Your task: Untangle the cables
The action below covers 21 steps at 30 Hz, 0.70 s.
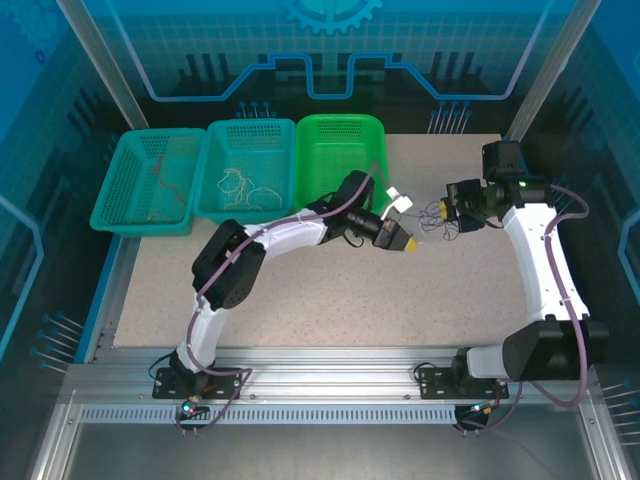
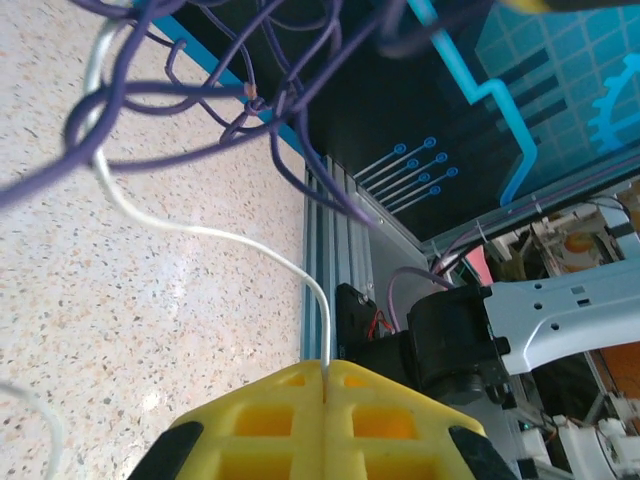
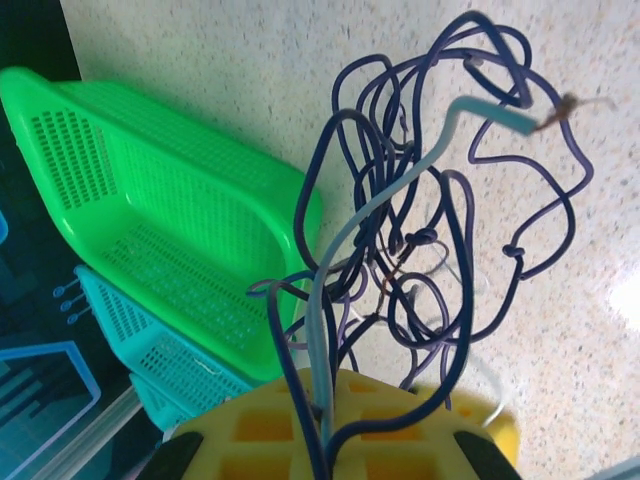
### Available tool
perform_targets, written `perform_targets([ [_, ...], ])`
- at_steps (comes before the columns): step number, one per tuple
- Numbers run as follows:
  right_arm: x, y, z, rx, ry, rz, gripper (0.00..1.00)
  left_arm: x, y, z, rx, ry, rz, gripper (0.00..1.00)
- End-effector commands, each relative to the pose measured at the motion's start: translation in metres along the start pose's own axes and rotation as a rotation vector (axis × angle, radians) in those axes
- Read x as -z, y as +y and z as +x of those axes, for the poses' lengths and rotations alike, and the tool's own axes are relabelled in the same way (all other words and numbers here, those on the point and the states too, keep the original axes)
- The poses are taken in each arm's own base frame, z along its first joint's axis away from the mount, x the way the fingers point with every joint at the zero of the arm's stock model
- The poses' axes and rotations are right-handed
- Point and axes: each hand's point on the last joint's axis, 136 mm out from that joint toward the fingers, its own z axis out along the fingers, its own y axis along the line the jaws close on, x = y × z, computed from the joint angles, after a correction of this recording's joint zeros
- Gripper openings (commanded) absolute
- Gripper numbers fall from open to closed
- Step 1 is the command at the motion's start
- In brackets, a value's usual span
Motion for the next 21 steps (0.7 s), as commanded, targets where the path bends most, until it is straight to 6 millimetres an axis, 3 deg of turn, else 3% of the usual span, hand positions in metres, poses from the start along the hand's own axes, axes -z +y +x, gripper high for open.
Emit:
perform_targets([
  [1, -0.003, -0.018, -0.035, 0.045, -0.111, 0.060, 0.00, 0.056, -0.039, -0.048, -0.117, -0.155, -0.057, 0.00],
  [8, -0.006, -0.058, -0.082, 0.059, -0.188, 0.172, 0.00, 0.174, -0.069, -0.100, -0.157, -0.439, -0.178, 0.00],
  [14, -0.015, -0.093, -0.103, 0.042, -0.209, 0.267, 0.00, 0.246, -0.094, -0.129, -0.229, -0.618, -0.310, 0.00],
  [17, -0.022, -0.108, -0.107, 0.055, -0.203, 0.304, 0.00, 0.265, -0.106, -0.140, -0.264, -0.665, -0.337, 0.00],
  [21, -0.043, -0.105, -0.093, 0.124, -0.086, 0.241, 0.00, 0.246, -0.103, -0.132, -0.275, -0.558, -0.310, 0.00],
])
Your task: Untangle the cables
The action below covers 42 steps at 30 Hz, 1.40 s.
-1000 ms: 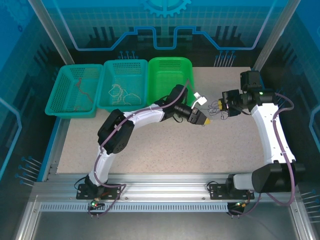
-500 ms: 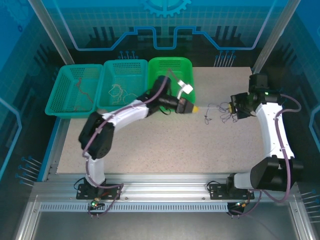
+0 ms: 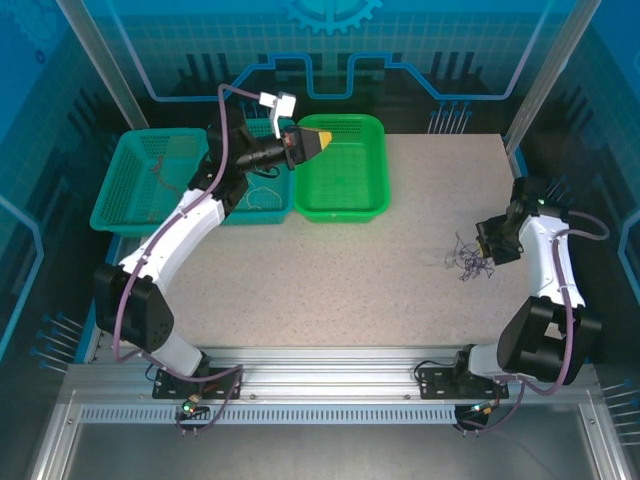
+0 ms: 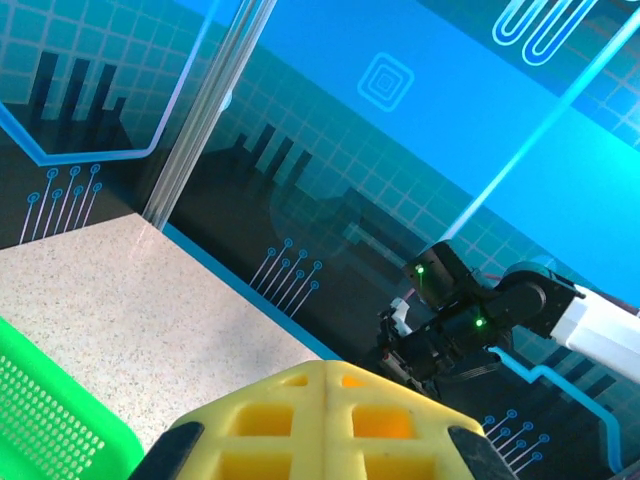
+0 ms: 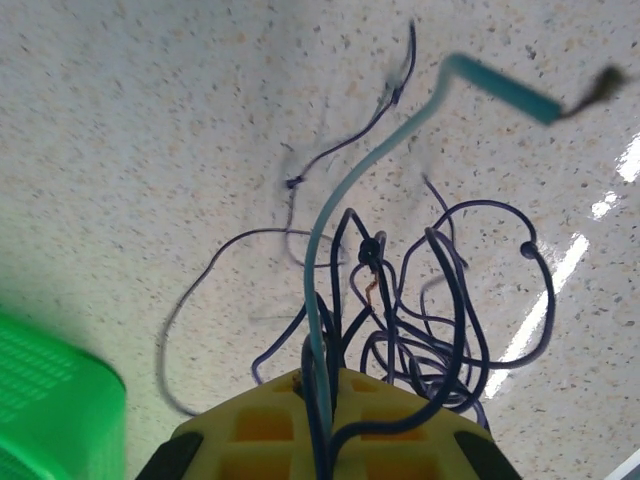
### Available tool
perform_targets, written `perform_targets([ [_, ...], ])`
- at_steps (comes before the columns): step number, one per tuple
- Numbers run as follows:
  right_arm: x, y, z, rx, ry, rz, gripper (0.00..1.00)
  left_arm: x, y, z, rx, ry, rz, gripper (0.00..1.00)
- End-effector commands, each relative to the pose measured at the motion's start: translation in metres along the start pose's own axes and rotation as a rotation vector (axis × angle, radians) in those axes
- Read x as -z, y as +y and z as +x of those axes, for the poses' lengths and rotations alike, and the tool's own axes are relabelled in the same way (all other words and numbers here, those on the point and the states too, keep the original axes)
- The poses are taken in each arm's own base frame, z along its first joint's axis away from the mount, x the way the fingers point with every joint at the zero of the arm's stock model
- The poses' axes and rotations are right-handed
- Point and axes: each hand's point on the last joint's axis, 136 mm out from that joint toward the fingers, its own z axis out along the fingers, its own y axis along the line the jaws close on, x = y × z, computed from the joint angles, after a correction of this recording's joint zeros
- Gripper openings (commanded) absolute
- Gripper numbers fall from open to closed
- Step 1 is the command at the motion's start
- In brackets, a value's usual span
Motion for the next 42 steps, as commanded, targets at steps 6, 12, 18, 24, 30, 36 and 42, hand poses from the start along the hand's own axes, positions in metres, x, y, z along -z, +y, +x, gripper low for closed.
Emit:
perform_targets([
  [6, -0.001, 0.045, 0.042, 0.194, 0.247, -0.259, 0.00, -0.044, -0.021, 0.099, -0.078, 0.289, 0.104, 0.18],
  [12, 0.036, 0.061, 0.052, 0.270, 0.255, -0.333, 0.00, -0.079, -0.046, 0.199, -0.278, 0.477, 0.216, 0.41],
  [18, 0.064, 0.079, 0.069, 0.332, 0.294, -0.439, 0.00, -0.114, -0.029, 0.219, -0.423, 0.450, 0.165, 0.64],
  [24, 0.082, 0.094, 0.090, 0.388, 0.386, -0.518, 0.00, -0.144, -0.009, 0.245, -0.571, 0.505, 0.120, 0.73],
  [30, 0.100, 0.098, 0.101, 0.418, 0.402, -0.549, 0.00, -0.160, 0.004, 0.258, -0.569, 0.508, 0.095, 0.66],
  [36, 0.104, 0.092, 0.092, 0.397, 0.321, -0.521, 0.00, -0.154, -0.005, 0.257, -0.545, 0.529, 0.126, 0.14],
  [42, 0.046, 0.034, 0.041, 0.311, 0.094, -0.266, 0.02, -0.142, -0.038, 0.214, -0.466, 0.432, 0.133, 0.00],
])
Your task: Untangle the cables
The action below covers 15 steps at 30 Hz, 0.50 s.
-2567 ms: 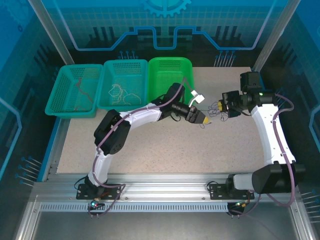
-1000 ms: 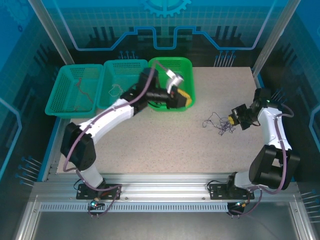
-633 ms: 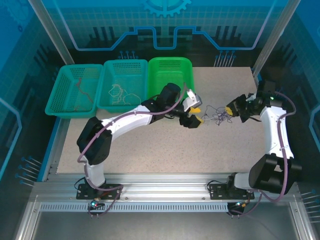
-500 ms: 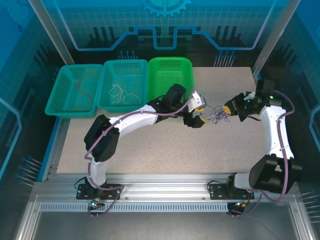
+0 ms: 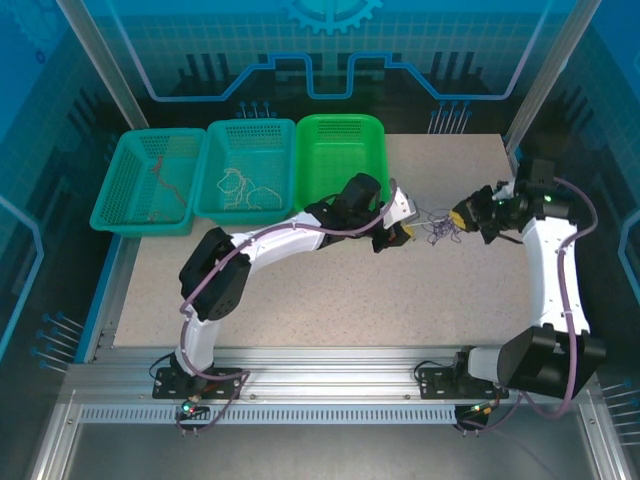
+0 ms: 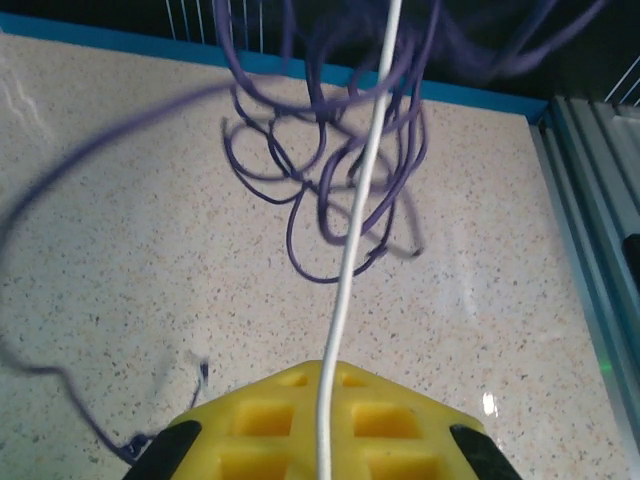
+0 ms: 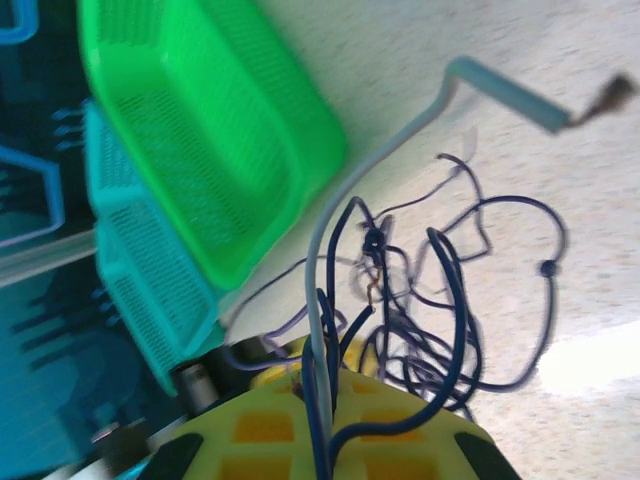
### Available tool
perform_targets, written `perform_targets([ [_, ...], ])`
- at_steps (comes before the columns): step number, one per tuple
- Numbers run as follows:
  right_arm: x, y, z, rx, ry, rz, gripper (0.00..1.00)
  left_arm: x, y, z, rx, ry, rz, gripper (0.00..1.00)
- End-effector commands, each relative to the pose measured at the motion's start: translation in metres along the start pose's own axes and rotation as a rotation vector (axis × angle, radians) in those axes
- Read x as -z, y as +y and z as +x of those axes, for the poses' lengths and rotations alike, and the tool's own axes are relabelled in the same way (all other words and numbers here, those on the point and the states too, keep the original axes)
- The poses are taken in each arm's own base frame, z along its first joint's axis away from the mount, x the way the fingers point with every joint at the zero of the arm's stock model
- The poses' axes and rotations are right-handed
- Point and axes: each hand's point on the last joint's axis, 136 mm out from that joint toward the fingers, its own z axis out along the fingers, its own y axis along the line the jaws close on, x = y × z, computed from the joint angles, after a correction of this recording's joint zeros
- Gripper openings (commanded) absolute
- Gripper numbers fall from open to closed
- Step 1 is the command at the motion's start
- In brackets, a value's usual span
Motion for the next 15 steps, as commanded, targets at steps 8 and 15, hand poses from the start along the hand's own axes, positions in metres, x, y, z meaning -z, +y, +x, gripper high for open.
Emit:
perform_targets([
  [8, -0.032, -0.072, 0.009, 0.113, 0.010, 0.137, 0.50, 0.041, -0.037, -0.041, 0.101, -0.102, 0.104, 0.00],
  [15, -0.003, -0.035, 0.040, 0.481, -0.090, -0.087, 0.91, 0.041, -0.038, -0.038, 0.147, -0.097, 0.108, 0.00],
])
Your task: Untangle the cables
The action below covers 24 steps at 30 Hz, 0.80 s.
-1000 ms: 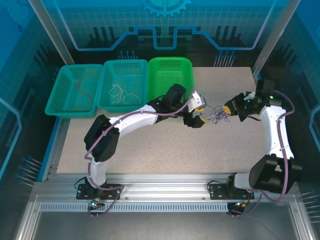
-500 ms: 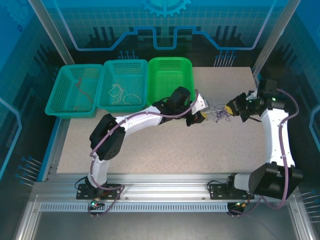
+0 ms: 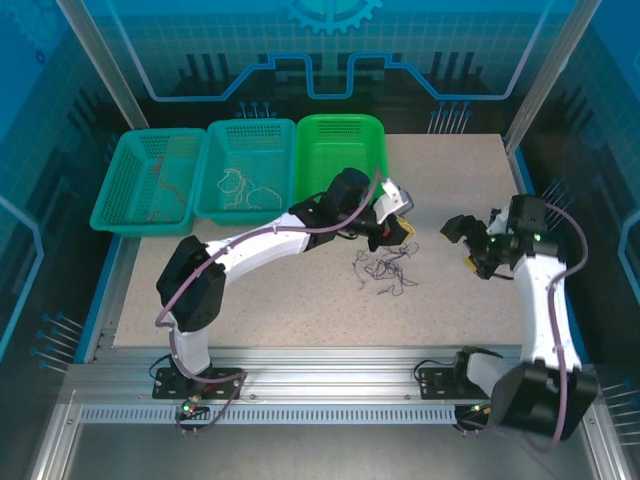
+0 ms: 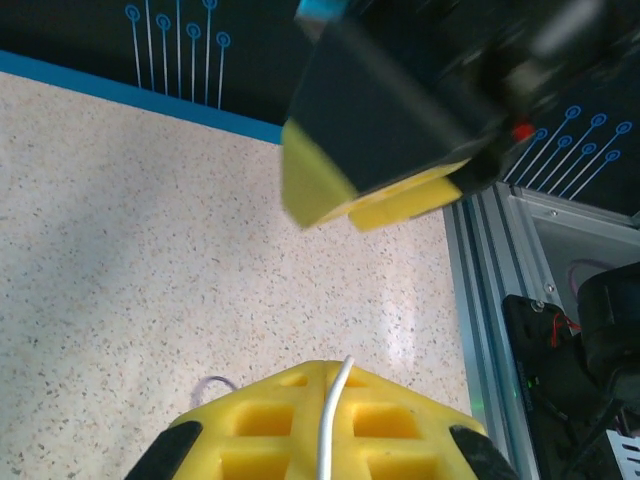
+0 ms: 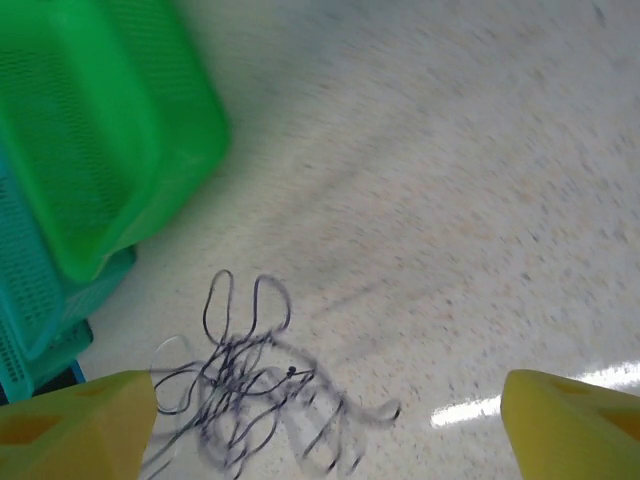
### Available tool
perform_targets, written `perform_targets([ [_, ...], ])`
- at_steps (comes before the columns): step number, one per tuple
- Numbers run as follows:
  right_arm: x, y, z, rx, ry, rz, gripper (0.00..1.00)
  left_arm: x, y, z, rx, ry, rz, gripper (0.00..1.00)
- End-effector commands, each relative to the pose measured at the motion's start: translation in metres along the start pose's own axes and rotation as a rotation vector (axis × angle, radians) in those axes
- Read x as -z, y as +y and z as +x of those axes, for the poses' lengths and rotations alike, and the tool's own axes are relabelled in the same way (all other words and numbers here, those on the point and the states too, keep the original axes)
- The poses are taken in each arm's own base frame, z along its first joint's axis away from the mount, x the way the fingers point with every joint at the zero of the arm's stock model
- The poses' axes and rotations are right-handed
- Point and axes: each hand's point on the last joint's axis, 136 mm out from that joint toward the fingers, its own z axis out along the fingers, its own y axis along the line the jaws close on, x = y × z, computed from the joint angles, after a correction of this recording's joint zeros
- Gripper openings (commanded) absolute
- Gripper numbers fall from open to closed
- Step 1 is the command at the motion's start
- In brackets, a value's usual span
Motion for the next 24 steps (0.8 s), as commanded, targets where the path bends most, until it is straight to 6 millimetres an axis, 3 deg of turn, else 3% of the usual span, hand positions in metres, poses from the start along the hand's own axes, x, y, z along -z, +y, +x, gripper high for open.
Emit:
perform_targets([
  [1, 0.007, 0.022, 0.015, 0.221, -0.051, -0.132, 0.91, 0.006, -0.008, -0.007, 0.025, -0.018, 0.029, 0.00],
  [6, -0.001, 0.025, 0.039, 0.364, -0.200, -0.258, 0.95, 0.007, -0.009, -0.015, 0.032, -0.033, 0.034, 0.00],
  [8, -0.008, 0.017, 0.046, 0.408, -0.271, -0.252, 0.99, 0.007, -0.010, -0.020, 0.041, -0.042, 0.038, 0.00],
  [15, -0.036, 0.013, 0.052, 0.497, -0.380, -0.293, 1.00, 0.013, -0.025, -0.042, 0.065, -0.070, 0.105, 0.00],
  [24, -0.061, 0.054, 0.053, 0.741, -0.372, -0.297, 0.99, 0.028, -0.057, -0.061, 0.060, -0.080, 0.198, 0.00],
])
